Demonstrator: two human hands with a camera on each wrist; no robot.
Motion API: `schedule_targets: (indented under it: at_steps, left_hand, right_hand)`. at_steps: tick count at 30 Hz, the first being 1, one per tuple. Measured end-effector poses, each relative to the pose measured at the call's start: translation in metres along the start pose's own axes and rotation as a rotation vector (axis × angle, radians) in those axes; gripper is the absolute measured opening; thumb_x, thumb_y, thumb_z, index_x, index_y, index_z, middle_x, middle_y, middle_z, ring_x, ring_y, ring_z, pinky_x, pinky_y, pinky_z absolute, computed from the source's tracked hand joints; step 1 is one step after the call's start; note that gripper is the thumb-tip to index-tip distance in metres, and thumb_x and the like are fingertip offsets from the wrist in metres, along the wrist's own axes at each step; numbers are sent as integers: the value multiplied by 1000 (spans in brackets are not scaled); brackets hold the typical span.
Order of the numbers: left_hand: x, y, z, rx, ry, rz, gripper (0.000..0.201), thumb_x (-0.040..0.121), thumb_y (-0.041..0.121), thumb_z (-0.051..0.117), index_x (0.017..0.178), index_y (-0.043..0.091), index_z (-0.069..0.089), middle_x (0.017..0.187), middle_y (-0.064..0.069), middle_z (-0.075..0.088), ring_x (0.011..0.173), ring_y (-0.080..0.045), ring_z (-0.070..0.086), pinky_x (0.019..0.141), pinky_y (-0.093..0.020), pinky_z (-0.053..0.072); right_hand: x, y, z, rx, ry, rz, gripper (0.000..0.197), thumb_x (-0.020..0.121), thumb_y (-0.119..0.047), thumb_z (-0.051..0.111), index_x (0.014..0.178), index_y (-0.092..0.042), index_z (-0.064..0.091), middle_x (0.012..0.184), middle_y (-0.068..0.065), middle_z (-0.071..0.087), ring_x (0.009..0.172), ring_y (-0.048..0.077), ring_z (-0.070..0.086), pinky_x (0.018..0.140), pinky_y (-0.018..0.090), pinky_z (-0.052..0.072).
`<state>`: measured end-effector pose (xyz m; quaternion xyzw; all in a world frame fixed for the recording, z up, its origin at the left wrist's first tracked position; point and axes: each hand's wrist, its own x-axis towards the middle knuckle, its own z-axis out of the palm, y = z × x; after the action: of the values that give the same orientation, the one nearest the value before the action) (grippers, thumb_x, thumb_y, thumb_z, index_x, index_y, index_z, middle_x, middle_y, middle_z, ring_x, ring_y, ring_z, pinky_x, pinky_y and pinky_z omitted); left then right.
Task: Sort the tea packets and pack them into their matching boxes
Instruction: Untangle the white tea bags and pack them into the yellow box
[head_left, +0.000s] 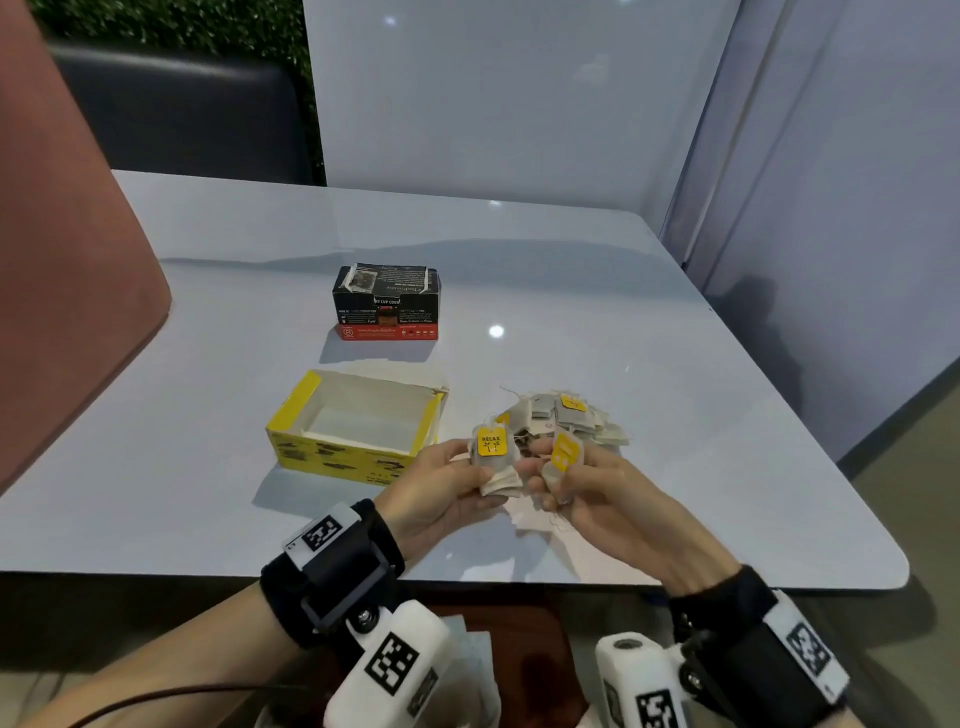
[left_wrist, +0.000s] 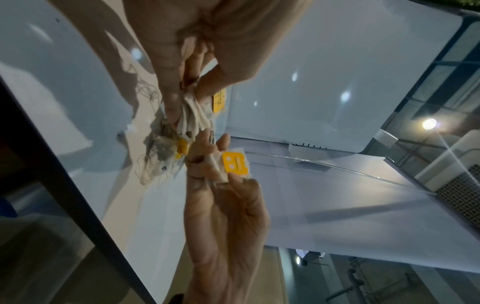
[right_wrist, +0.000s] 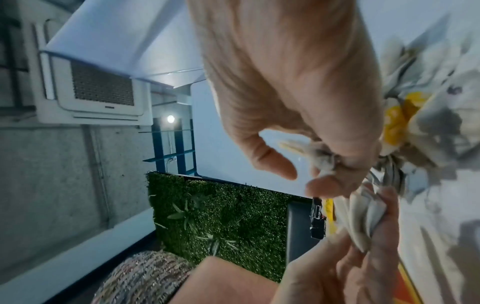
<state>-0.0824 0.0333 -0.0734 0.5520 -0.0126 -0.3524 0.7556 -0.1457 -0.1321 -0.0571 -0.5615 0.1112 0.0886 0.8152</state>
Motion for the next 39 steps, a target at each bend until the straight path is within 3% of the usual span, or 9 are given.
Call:
schedule_targets:
  at_steps: [4,8,10,14,19,28,30,34,39]
  left_hand:
    - [1,-4,-1,41,48,28,33,90,-9,47,123,-3,49,102,-18,65,79,-23,66,68,-27,57]
    - [-2,-3,0,113,44,27,28,90,-6,49,118,-2,50,111,-21,66,88,-27,66,71,-28,57]
    - [-3,-3,-1,145,43,26,25,91,-4,49,116,-2,52,113,-21,65,94,-29,65,75,-30,56]
    - [-4,-3,-1,179,34,33,22,91,-4,49,112,-3,56,110,-20,66,91,-27,66,75,-30,57]
    - [-5,-6,3,191,17,46,20,90,-5,49,107,2,58,100,-11,69,77,-14,69,61,-20,55]
    - [-8,-4,7,74,-62,-44,26,92,-5,38,108,-3,59,99,-17,67,91,-26,65,76,-30,55]
    - [-8,-3,8,65,-68,-37,27,92,-5,36,105,-3,60,97,-17,66,92,-27,63,84,-31,51]
    - [-10,-2,9,48,-54,-25,27,92,-3,38,99,1,65,97,-15,66,96,-26,58,86,-30,50]
    - [-14,2,2,79,-79,10,33,96,21,46,116,0,62,112,-16,65,101,-25,61,98,-34,46]
  right_hand:
    - [-5,-8,-2,135,19,56,24,89,9,46,111,9,55,102,25,59,77,21,65,65,21,54]
    - [-11,-6,-10,494,-50,133,65,65,7,70,124,8,43,120,40,53,101,38,63,74,33,59]
    - [-12,-8,-10,632,-73,182,60,67,3,73,121,4,46,123,40,51,96,33,61,68,29,59]
    - [-9,-1,-8,142,125,32,12,86,8,52,97,7,57,98,23,63,77,21,70,69,20,57]
    - [-8,-2,-1,-206,119,-82,20,86,3,56,106,5,58,89,19,71,78,24,68,69,25,57]
    - [16,-5,22,-668,321,-232,50,68,-11,80,105,-15,47,83,8,57,73,24,66,67,34,58]
    - [19,-2,26,-789,391,-296,51,66,-14,82,103,-20,47,71,-2,54,69,15,60,65,21,52]
    - [23,6,27,-794,410,-336,53,66,-15,83,102,-21,46,68,-5,55,64,10,55,65,25,49]
    - [20,6,31,-855,278,-294,59,65,-15,82,109,-20,43,70,-10,54,56,-1,52,49,9,40]
